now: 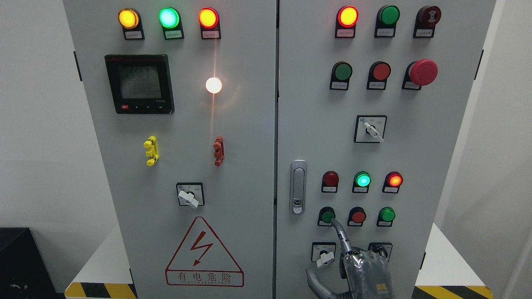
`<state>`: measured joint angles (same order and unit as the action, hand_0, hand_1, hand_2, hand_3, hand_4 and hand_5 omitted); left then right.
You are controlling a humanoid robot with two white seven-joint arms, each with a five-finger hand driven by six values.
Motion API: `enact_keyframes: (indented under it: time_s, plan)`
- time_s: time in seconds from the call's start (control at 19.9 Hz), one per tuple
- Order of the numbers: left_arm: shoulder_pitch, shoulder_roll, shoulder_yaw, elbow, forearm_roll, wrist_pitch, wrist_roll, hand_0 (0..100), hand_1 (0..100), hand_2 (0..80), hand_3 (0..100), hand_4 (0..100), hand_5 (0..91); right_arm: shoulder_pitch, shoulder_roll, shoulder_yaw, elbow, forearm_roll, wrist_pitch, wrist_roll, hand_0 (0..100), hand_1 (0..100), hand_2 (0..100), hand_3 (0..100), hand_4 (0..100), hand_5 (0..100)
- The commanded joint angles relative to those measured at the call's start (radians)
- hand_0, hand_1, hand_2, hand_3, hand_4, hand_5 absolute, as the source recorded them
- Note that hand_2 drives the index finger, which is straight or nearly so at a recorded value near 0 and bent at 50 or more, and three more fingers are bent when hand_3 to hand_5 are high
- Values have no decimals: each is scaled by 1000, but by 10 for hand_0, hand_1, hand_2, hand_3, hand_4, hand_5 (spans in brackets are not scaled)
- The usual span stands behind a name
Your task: Press green start button
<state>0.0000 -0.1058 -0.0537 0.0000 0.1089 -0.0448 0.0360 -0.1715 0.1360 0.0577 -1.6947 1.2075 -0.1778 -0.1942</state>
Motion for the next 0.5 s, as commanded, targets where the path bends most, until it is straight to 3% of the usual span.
enact_keyframes:
  time_s: [0.0,0.45]
  plan:
    - [-23,0,0,-28,0,0,-1,120,556,0,0,0,0,-28,2,7,75,0,0,1,246,310,0,979,909,1000]
    - [-23,0,0,-28,0,0,-1,120,556,0,0,0,0,-46,4,5,89,1,1,1,252,309,0,980,909,1000]
